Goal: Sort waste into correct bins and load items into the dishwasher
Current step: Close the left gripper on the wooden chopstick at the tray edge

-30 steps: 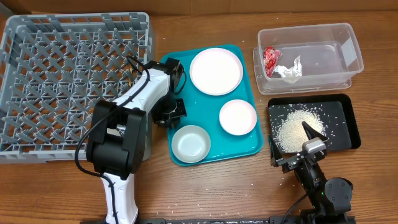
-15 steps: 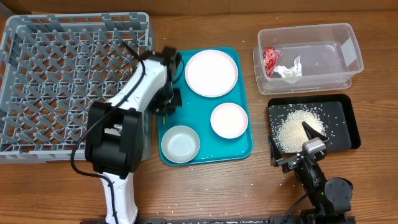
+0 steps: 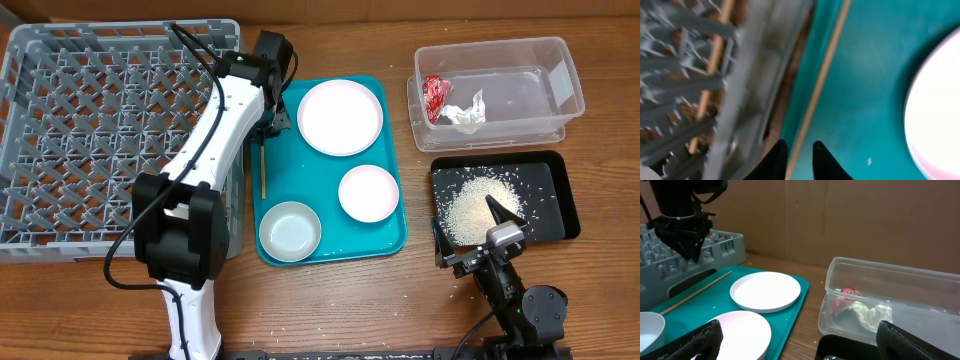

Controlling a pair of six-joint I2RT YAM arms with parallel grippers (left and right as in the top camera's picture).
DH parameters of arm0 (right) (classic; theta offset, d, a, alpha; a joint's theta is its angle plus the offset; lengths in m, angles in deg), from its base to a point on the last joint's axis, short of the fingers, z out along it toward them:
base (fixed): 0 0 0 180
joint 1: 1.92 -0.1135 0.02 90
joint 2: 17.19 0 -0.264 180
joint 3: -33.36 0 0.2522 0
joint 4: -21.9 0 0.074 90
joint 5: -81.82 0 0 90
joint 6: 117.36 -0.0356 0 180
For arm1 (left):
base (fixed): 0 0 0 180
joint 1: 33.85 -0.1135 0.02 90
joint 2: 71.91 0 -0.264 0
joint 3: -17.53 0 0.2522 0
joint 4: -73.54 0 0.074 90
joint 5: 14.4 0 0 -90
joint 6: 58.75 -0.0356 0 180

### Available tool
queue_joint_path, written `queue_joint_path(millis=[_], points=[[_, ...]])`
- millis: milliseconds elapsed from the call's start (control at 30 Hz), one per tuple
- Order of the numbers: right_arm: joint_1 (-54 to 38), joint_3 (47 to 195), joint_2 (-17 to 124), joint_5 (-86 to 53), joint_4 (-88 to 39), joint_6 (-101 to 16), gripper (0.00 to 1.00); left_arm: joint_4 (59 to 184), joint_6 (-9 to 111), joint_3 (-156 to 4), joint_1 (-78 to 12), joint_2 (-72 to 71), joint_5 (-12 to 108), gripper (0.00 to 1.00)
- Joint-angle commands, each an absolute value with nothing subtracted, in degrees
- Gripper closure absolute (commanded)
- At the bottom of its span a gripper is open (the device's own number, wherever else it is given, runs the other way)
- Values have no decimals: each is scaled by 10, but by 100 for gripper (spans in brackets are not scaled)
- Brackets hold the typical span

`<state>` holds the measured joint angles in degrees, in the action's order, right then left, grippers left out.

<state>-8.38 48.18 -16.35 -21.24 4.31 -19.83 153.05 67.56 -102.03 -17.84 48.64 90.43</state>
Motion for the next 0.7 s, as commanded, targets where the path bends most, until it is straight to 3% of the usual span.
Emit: queue_joint_path(millis=[0,333,433,667], points=[[-83,476,-170,-208,47,-198,0,1518,704,-1024,-181,487,968,76],[-83,476,-170,-208,47,-198,0,1480,676,-986,-181,487,953,70],[-83,476,-170,-208,47,-198,0,1445,641,-963,-181,487,925,57],[-83,476,-170,-208,47,-198,0,1410,610,-933,-182,487,924,48]])
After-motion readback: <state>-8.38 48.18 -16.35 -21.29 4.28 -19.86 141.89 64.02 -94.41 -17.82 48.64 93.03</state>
